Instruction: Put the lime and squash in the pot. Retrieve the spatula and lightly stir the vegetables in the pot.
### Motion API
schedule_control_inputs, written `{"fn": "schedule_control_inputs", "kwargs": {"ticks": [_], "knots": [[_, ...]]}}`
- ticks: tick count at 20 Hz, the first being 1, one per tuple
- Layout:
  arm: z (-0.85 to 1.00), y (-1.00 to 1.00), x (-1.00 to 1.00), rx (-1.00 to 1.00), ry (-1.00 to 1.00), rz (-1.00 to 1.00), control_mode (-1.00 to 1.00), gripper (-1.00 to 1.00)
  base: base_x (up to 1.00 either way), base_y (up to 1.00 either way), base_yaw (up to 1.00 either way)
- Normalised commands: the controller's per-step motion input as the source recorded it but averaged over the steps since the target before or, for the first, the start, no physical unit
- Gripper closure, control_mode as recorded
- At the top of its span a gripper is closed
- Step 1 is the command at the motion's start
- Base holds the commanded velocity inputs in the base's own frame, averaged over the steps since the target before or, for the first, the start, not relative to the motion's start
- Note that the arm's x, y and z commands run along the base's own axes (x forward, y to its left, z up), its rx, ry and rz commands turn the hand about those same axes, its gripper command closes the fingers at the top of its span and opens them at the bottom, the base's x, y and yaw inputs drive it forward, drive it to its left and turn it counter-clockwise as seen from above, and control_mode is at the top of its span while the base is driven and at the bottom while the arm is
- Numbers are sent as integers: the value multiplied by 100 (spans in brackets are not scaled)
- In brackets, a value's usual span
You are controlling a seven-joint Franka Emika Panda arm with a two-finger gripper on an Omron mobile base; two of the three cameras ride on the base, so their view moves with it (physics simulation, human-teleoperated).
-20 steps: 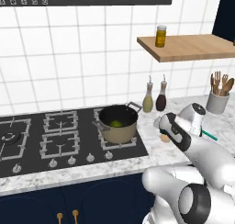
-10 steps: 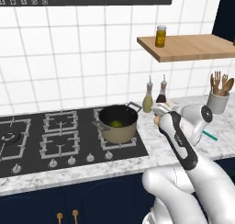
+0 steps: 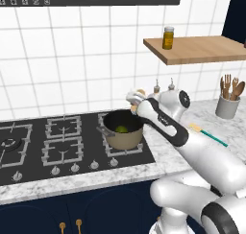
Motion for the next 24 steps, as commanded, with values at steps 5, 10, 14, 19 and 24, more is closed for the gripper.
{"fn": "schedule_control_inputs", "kwargs": {"ticks": [5,10,14,19,24], "knots": [[53,63,49,-59,56,18,-100,100,0,0,0],[-26,31,55,-70,48,0,-100,100,0,0,0],[-90,-11,66,-37,40,0,-100,100,0,0,0],[-93,-8,38,-6,16,0,-100,100,0,0,0],[-97,-15,-52,8,-29,2,-100,100,0,0,0]]}}
